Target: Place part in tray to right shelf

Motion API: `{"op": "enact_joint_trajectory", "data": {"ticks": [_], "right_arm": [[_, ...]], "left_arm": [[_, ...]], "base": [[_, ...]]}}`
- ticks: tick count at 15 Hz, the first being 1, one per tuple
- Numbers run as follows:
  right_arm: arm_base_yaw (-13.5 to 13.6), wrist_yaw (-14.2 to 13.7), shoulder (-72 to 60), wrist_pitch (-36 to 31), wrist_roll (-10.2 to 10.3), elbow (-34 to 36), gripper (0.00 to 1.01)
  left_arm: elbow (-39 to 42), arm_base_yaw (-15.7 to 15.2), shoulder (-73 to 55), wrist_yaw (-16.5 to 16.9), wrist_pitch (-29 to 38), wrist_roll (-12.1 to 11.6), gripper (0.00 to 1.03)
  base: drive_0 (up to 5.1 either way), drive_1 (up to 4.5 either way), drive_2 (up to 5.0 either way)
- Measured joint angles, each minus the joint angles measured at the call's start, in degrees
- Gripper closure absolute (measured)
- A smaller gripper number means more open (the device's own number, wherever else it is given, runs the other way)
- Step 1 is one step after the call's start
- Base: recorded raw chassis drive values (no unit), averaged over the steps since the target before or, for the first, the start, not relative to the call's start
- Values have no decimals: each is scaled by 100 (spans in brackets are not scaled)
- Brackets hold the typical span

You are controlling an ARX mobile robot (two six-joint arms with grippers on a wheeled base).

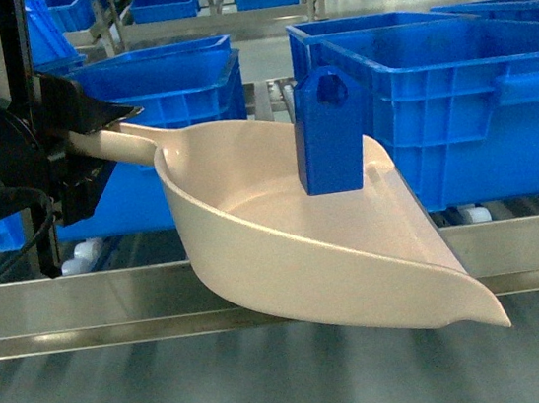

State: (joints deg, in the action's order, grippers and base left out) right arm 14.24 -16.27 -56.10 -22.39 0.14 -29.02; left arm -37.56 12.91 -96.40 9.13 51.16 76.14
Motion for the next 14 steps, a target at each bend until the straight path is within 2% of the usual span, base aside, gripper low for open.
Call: {"op": "enact_joint_trajectory", "data": {"ticks": [1,2,5,8,10,12,14], "right_arm": [[0,0,0,0,0,0,3],[0,0,0,0,0,0,3],[0,0,0,0,0,0,3],[0,0,0,0,0,0,3],[0,0,0,0,0,0,3],[0,0,0,0,0,0,3],[0,0,0,0,0,0,3]], "left_arm": [[37,-17,0,168,188,-114,90],[116,-35,7,376,470,-120,90],[354,-37,52,662,833,72,90],[564,-109,417,837,726,361,90],[568,-232,802,905,570,437,90],[546,-481,1342,942,295,468,90],[422,-693,1578,1019,-50,424,90]], "base": [[0,0,0],[0,0,0],[0,0,0],[0,0,0],[0,0,0],[0,0,0],[0,0,0]]}}
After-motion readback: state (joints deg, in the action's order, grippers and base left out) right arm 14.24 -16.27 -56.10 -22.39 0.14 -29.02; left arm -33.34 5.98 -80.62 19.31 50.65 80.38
